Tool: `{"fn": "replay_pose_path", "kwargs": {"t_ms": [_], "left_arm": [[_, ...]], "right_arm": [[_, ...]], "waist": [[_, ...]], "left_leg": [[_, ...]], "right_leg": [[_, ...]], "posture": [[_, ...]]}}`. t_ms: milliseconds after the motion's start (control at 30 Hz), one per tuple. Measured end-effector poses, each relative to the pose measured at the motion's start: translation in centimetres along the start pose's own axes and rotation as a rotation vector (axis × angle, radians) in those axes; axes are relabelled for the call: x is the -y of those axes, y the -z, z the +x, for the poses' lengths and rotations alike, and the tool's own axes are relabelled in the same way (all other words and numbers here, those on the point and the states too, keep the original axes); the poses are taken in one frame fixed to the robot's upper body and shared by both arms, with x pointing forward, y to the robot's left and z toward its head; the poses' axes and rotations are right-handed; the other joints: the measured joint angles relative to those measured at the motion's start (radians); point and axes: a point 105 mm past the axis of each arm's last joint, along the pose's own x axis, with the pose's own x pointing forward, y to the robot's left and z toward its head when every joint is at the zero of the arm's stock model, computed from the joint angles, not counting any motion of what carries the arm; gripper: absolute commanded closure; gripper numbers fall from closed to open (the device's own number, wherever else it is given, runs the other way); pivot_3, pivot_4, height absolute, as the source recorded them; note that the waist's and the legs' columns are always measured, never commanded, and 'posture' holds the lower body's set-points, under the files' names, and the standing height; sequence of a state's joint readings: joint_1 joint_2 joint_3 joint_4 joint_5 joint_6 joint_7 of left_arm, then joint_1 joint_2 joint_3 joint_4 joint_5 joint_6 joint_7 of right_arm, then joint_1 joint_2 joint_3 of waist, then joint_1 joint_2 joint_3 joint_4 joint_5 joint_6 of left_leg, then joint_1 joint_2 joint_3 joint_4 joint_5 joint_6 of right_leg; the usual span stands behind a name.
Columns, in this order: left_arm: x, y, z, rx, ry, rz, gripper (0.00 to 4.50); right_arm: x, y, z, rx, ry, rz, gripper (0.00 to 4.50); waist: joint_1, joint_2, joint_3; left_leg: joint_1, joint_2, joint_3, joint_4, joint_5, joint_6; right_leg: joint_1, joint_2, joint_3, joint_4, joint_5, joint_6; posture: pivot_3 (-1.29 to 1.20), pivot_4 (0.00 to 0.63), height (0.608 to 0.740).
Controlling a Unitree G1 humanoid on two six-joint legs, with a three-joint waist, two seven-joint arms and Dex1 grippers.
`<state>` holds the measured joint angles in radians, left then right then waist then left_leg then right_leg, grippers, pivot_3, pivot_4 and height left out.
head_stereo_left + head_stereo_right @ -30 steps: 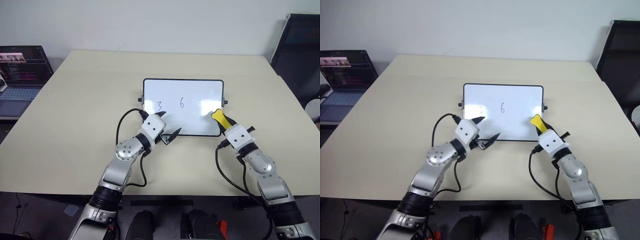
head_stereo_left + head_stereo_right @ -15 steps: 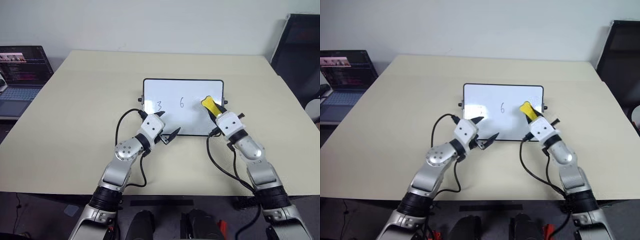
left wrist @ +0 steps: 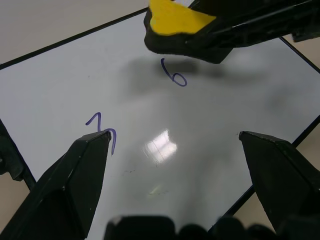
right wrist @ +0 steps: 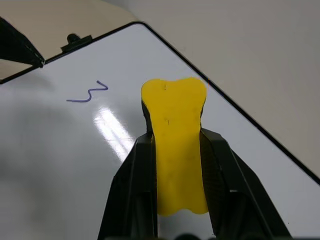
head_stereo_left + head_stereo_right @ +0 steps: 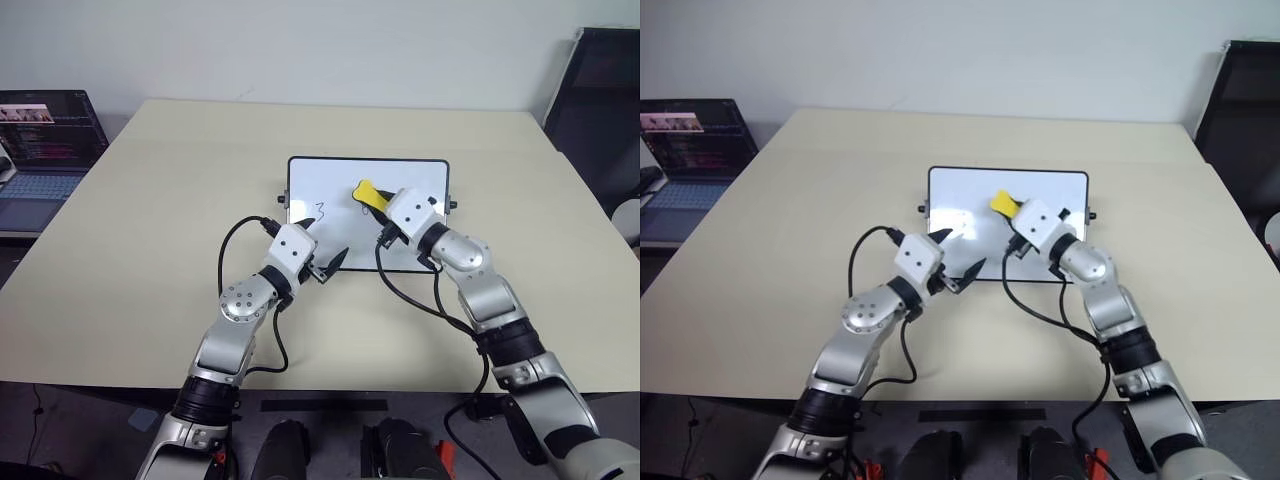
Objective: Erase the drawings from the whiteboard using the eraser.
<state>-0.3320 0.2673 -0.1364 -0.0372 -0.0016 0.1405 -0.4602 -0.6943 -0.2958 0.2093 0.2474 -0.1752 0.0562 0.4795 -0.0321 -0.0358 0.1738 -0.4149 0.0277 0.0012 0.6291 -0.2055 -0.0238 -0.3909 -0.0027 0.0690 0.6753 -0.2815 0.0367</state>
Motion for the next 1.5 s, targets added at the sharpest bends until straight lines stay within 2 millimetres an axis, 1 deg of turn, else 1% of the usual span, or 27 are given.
{"fn": "replay_pose_path", "kwargs": {"t_ms": [67, 167, 333, 500, 667, 867, 1033, 1100, 1300, 1500], "left_arm": [[0.0, 0.2, 0.0, -0.003, -0.019, -0.030, 0.00], [0.1, 0.0, 0.2, 0.008, -0.033, -0.072, 0.00], [0.0, -0.1, 0.2, 0.009, -0.043, -0.072, 0.00], [0.1, -0.1, 0.2, 0.009, -0.041, -0.071, 0.00], [0.1, -0.1, 0.2, 0.009, -0.041, -0.071, 0.00], [0.2, -0.6, 0.1, 0.025, -0.041, -0.064, 0.00], [0.2, -0.4, 0.1, 0.014, -0.041, -0.067, 0.00], [0.2, -0.4, 0.1, 0.012, -0.041, -0.067, 0.00], [0.0, -0.6, -0.1, 0.017, -0.046, -0.059, 0.00], [-0.1, -0.6, -0.2, 0.015, -0.048, -0.057, 0.00]], "right_arm": [[0.2, -0.3, 0.5, -0.007, -0.019, -0.007, 3.63], [0.5, -0.4, 0.9, -0.013, -0.026, -0.010, 3.63], [1.3, -0.1, 1.4, -0.041, -0.020, -0.018, 3.63], [2.3, -0.3, 1.8, -0.042, -0.011, -0.046, 3.63], [2.1, 1.4, 1.8, -0.092, -0.018, -0.031, 3.63], [2.3, 1.4, 2.0, -0.100, -0.018, -0.051, 3.63], [2.0, 1.5, 2.1, -0.125, -0.024, -0.099, 3.63], [1.5, 1.5, 2.0, -0.138, -0.038, -0.116, 3.63], [-1.6, 2.4, 0.8, -0.163, -0.118, -0.121, 3.63], [-3.3, 3.5, -1.2, -0.206, -0.163, -0.105, 3.63]], "waist": [[0.000, 0.000, 0.000], [0.000, 0.000, 0.000], [0.000, 0.000, 0.000], [0.000, 0.000, 0.000], [0.000, 0.000, 0.000], [-0.001, 0.000, 0.000], [-0.001, 0.000, 0.000], [-0.001, 0.000, 0.000], [-0.001, 0.000, 0.000], [0.000, 0.000, -0.001]], "left_leg": [[0.000, 0.000, 0.000, 0.000, 0.000, 0.000], [0.000, 0.000, 0.000, 0.000, 0.000, 0.000], [0.000, 0.000, 0.000, 0.000, 0.000, 0.000], [0.000, 0.000, 0.000, 0.000, 0.000, 0.000], [0.000, 0.000, 0.000, 0.000, 0.000, 0.000], [0.000, 0.000, 0.000, 0.000, 0.000, 0.000], [0.001, 0.000, 0.000, 0.000, 0.000, 0.000], [0.001, 0.000, 0.000, 0.001, 0.000, 0.000], [0.005, 0.000, 0.000, 0.001, 0.000, 0.000], [0.006, 0.000, 0.000, 0.001, 0.000, 0.000]], "right_leg": [[0.000, 0.000, 0.000, 0.001, 0.000, 0.000], [0.000, 0.000, 0.000, 0.001, 0.000, 0.000], [0.000, 0.000, 0.000, 0.001, 0.000, 0.000], [-0.001, 0.000, 0.000, 0.001, 0.000, 0.000], [-0.001, 0.000, 0.000, 0.001, 0.000, 0.000], [0.000, 0.000, 0.000, 0.002, 0.000, 0.000], [0.000, 0.000, 0.000, 0.003, 0.000, 0.000], [0.000, 0.000, 0.000, 0.003, 0.000, 0.000], [0.003, 0.000, 0.001, 0.003, 0.000, 0.000], [0.004, 0.000, 0.001, 0.003, 0.000, 0.000]], "posture": [[0.00, 0.150, 0.740], [0.00, 0.150, 0.740], [0.00, 0.150, 0.740], [0.00, 0.150, 0.740], [0.00, 0.150, 0.740], [0.00, 0.150, 0.740], [0.00, 0.150, 0.740], [0.00, 0.150, 0.740], [0.00, 0.150, 0.740], [0.00, 0.150, 0.740]]}}
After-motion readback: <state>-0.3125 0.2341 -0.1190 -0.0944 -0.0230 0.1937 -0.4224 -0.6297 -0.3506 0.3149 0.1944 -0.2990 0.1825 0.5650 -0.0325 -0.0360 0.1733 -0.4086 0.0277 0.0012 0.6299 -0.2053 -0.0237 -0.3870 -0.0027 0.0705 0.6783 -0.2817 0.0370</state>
